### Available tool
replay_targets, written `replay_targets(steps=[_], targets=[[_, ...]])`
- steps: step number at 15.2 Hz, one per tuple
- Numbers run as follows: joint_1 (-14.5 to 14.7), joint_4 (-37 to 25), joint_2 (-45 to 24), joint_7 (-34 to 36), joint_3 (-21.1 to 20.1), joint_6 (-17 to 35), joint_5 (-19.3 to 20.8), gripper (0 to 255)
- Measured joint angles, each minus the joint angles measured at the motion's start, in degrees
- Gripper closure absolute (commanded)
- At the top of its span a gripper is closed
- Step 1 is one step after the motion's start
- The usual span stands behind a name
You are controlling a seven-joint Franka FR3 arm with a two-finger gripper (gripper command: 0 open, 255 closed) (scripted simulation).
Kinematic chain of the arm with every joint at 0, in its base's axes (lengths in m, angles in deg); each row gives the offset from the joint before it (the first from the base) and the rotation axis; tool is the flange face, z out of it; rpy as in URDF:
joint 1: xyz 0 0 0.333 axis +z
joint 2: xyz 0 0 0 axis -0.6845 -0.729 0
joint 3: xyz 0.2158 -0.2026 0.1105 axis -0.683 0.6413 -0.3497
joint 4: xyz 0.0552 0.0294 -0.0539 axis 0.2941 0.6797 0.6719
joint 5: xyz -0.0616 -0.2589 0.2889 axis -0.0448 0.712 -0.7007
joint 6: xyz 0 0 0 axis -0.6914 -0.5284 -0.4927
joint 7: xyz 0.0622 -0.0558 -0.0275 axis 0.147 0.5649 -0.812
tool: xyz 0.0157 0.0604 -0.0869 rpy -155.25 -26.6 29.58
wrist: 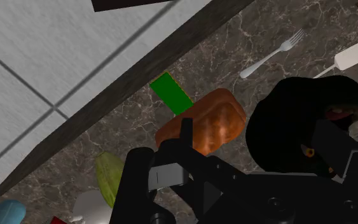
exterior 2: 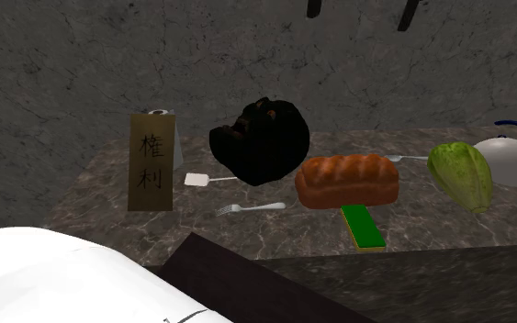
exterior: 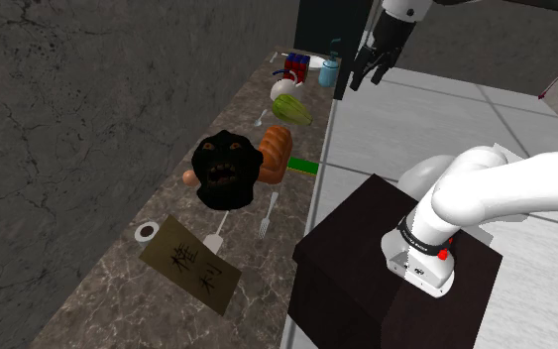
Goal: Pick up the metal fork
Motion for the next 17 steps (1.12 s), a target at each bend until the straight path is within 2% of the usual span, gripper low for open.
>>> replay_targets(steps=[4, 10, 13, 17], targets=[[-0.38, 3.32, 0.42, 3.5, -2.04, 3.01, -0.87, 0], [-0.59, 13.07, 0.3, 14.54, -9.2, 13.22, -4.33, 0], [-1.0, 17.34, -2.68, 19.76, -12.75, 20.47, -5.91, 0], [-1.55, 19.45, -8.31, 27.78, -18.38, 28.3, -7.87, 0]])
